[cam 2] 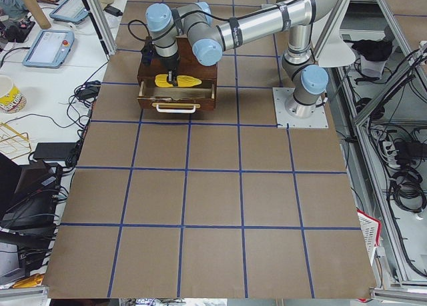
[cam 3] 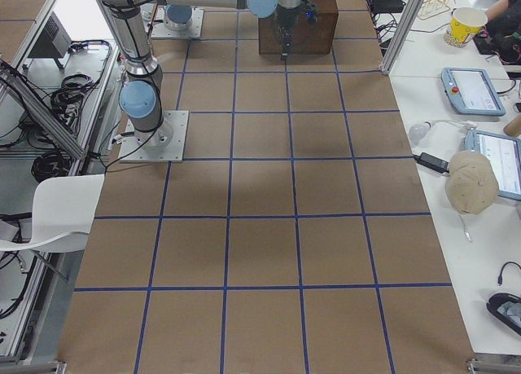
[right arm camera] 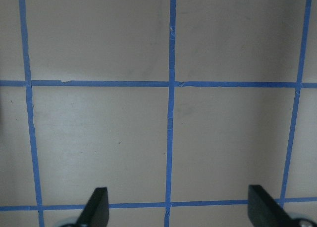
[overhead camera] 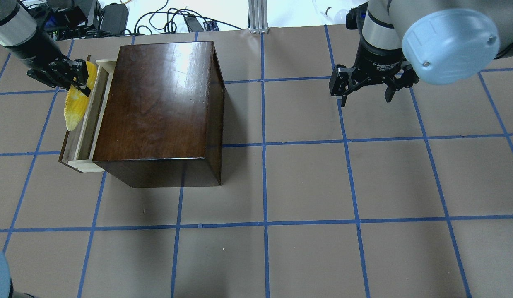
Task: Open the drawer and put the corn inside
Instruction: 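Lower the corn into the drawer and open the left gripper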
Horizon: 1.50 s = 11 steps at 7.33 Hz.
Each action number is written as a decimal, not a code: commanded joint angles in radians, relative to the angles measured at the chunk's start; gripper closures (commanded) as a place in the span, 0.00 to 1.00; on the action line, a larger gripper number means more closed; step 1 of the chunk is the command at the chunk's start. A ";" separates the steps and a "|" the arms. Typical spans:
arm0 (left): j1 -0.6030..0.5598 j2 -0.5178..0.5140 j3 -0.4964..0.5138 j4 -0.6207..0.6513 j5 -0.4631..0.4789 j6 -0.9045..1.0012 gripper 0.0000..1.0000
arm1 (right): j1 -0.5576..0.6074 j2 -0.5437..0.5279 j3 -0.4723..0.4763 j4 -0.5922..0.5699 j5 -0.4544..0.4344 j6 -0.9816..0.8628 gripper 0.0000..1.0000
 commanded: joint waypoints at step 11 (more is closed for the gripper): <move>-0.106 0.134 0.026 -0.073 0.007 -0.039 0.00 | 0.000 0.001 0.000 0.000 0.000 0.000 0.00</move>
